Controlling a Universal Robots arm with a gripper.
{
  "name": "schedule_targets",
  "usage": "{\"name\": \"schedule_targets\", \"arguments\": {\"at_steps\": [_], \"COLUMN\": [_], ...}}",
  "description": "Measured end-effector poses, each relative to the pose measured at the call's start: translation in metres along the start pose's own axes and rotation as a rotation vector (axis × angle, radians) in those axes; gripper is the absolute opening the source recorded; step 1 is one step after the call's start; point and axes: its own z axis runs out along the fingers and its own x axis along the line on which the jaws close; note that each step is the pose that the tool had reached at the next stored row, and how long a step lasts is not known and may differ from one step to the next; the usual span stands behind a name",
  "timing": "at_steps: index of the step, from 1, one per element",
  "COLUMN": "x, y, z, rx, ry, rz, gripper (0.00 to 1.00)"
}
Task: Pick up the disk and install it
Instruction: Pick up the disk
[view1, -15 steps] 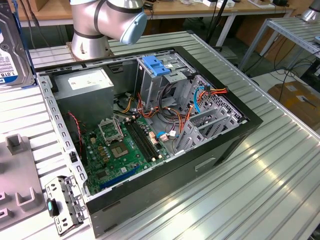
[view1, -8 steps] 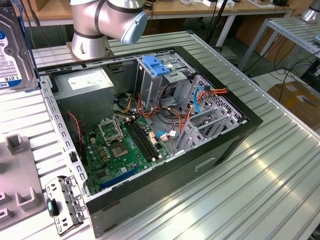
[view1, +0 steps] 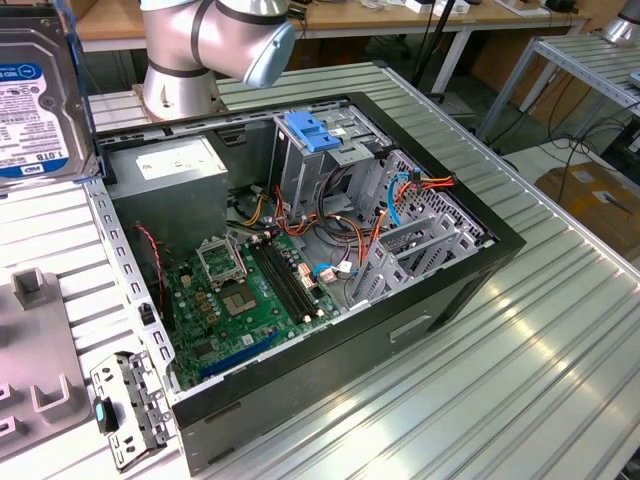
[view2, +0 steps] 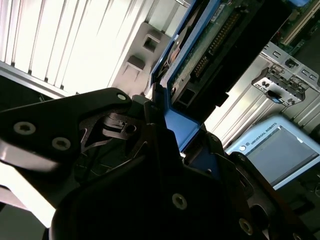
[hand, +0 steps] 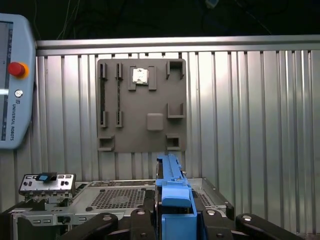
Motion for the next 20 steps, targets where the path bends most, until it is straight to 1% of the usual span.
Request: {"name": "schedule_targets", "arguments": {"at_steps": [1,4,5,10,14,20], "x": [0.0001,0.0002,0.0003,0.0005,0.0006,0.0016], "y": [-0.0038,-0.0104,-0.0157,-0.0327,-0.0399,-0.0464], "z": [0.0000,-0.0002,-0.0002,-0.0004,-0.0006,-0.0006], "rx": [-0.0002,-0.0004,-0.0005,-0.0012,-0.0013,-0.0012], "ry": [0.0000,0.0001,0.0001,0.0000,0.0001,0.0001], "rz": [0.000,0.000,0.000,0.000,0.000,0.000], "gripper": [0.37,0.37,0.37,0.37,0.37,0.37]}}
